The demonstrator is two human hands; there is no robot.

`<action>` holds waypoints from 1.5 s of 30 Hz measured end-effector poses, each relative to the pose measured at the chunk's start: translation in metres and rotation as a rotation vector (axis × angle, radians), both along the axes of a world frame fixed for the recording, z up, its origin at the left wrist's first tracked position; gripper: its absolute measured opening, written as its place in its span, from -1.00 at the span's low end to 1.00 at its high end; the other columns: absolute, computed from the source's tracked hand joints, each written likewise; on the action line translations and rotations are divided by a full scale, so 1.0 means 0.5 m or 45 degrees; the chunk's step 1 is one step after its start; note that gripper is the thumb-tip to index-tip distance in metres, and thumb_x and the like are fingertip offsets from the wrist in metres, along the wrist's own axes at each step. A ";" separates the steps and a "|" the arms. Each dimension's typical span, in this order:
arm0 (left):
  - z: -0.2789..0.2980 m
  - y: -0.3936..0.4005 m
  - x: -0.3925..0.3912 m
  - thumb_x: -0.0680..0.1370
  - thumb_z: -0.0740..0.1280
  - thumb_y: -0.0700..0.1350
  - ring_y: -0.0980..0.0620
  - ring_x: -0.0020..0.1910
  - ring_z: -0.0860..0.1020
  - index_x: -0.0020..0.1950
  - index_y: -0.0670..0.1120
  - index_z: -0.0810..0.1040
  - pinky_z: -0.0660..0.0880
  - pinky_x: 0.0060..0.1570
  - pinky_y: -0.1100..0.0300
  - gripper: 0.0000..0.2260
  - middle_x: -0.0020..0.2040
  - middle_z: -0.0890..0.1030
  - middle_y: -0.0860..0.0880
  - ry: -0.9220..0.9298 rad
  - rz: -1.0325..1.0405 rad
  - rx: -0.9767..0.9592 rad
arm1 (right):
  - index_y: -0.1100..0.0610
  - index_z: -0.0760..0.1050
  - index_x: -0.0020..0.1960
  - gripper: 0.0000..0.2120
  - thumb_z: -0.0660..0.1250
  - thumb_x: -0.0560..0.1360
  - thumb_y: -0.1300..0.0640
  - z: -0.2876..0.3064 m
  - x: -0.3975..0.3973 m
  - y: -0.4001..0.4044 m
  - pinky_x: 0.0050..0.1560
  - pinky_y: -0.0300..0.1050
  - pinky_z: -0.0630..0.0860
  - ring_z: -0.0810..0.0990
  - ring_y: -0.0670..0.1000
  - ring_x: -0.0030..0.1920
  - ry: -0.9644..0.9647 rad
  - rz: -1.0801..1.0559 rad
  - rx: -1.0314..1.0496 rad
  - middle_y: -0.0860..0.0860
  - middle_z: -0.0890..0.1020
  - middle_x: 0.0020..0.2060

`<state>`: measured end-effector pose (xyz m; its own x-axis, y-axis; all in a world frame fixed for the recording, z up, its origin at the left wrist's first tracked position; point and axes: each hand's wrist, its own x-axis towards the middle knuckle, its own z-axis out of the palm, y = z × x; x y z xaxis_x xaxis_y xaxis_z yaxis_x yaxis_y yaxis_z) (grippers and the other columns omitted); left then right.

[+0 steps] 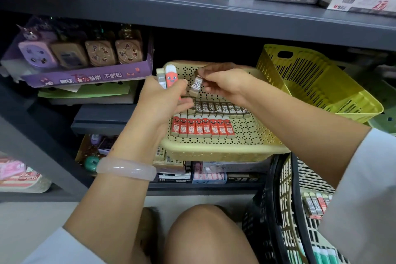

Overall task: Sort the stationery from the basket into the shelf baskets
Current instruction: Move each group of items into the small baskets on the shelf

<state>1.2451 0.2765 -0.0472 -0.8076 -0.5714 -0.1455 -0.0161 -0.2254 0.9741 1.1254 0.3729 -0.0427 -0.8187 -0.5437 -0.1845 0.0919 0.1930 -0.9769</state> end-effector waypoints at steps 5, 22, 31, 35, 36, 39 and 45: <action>0.005 -0.023 0.004 0.52 0.33 -0.17 0.04 -0.32 0.52 -0.03 -0.14 0.46 0.54 -0.40 0.33 -0.92 -0.11 0.54 -0.15 0.014 0.064 -0.003 | 0.24 0.52 -0.01 -0.83 0.32 0.51 0.13 -0.041 -0.036 -0.026 -0.27 -0.33 0.50 0.54 -0.07 -0.31 0.140 -0.132 0.603 0.04 0.59 -0.29; 0.001 -0.015 -0.002 0.49 0.38 -0.13 0.09 -0.32 0.55 -0.09 -0.14 0.51 0.56 -0.34 0.30 -0.89 -0.20 0.56 -0.06 0.046 -0.074 0.126 | 0.22 0.54 0.09 -0.80 0.28 0.54 0.14 -0.010 -0.001 -0.014 -0.08 -0.22 0.61 0.62 0.00 -0.13 0.050 0.104 0.126 0.08 0.65 -0.15; -0.017 0.006 -0.016 0.42 0.39 0.14 0.11 -0.44 0.36 0.05 -0.17 0.50 0.28 -0.54 0.32 -0.58 -0.33 0.43 0.01 -0.105 -0.122 -0.191 | 0.08 0.53 0.01 -0.91 0.33 0.51 0.14 0.044 0.046 0.010 -0.15 -0.26 0.54 0.54 -0.04 -0.13 0.171 0.421 -0.005 0.13 0.57 -0.10; -0.026 0.018 -0.024 0.38 0.26 0.34 0.10 -0.34 0.41 0.22 -0.11 0.42 0.30 -0.48 0.28 -0.38 -0.18 0.46 0.00 -0.220 -0.140 -0.344 | 0.07 0.52 0.01 -0.88 0.34 0.49 0.21 0.053 0.045 0.031 -0.16 -0.27 0.56 0.57 -0.07 -0.19 0.291 0.426 0.077 0.12 0.59 -0.13; -0.027 0.022 -0.026 0.40 0.23 0.35 0.10 -0.36 0.40 0.23 -0.10 0.42 0.29 -0.51 0.29 -0.38 -0.21 0.46 0.00 -0.221 -0.135 -0.350 | 0.07 0.51 0.01 -0.86 0.33 0.49 0.24 0.054 0.045 0.036 -0.18 -0.27 0.56 0.59 -0.09 -0.23 0.310 0.439 0.087 0.11 0.59 -0.16; -0.026 0.029 -0.032 0.49 0.15 0.29 0.13 -0.50 0.33 0.11 -0.09 0.48 0.21 -0.65 0.39 -0.51 -0.42 0.39 0.05 -0.158 -0.113 -0.270 | 0.09 0.46 -0.01 -0.86 0.32 0.49 0.28 0.049 0.047 0.047 -0.20 -0.24 0.59 0.62 -0.09 -0.29 0.256 0.467 0.046 0.04 0.62 -0.28; -0.019 0.032 -0.036 0.60 0.16 0.06 0.12 -0.47 0.35 0.04 -0.11 0.41 0.27 -0.62 0.37 -0.76 -0.28 0.44 -0.04 -0.090 -0.004 -0.017 | 0.13 0.47 -0.06 -0.93 0.31 0.50 0.27 0.041 0.014 0.075 -0.30 -0.32 0.55 0.60 -0.12 -0.34 0.088 0.214 -0.043 0.03 0.63 -0.27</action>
<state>1.2269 0.2923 -0.0568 -0.7976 -0.5710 -0.1945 -0.0855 -0.2121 0.9735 1.1324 0.4102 -0.0220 -0.7259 -0.6789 -0.1106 -0.0063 0.1672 -0.9859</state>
